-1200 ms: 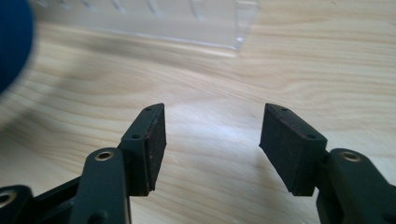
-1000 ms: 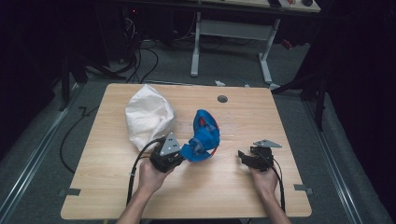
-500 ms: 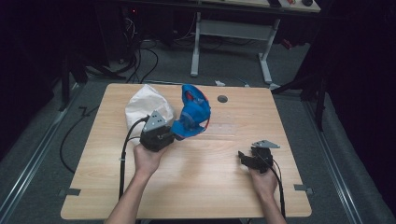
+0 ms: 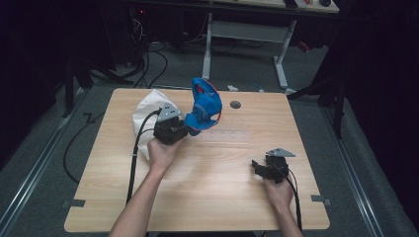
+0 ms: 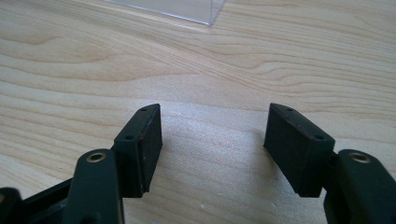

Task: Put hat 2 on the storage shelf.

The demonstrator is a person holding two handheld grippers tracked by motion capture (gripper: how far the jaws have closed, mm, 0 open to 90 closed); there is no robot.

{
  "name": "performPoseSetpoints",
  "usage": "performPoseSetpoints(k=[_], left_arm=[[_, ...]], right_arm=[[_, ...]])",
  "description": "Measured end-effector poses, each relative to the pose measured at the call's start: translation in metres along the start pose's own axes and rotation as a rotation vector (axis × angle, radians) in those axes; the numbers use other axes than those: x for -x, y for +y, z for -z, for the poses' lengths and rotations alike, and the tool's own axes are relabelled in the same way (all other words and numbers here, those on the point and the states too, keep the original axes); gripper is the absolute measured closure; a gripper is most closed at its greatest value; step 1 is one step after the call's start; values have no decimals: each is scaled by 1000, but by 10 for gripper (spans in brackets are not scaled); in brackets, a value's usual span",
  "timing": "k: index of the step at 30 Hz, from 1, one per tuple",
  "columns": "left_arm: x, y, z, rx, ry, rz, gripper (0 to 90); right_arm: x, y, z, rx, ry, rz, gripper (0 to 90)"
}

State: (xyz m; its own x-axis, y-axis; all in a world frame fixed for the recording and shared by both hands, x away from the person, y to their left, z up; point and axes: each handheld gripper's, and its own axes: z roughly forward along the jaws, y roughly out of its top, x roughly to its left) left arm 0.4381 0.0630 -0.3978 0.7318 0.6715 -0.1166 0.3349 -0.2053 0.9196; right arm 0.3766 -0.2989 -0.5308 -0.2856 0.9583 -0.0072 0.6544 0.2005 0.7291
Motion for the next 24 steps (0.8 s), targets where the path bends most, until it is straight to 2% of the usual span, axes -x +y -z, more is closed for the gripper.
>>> performPoseSetpoints(k=[10, 24], left_arm=[[-6, -3, -23, -16, 25, 26, 858], [-8, -10, -36, -60, 68, 20, 856]], right_arm=[[-1, 0, 0, -2, -1, -3, 366], [-1, 0, 0, -2, -3, 5, 361]])
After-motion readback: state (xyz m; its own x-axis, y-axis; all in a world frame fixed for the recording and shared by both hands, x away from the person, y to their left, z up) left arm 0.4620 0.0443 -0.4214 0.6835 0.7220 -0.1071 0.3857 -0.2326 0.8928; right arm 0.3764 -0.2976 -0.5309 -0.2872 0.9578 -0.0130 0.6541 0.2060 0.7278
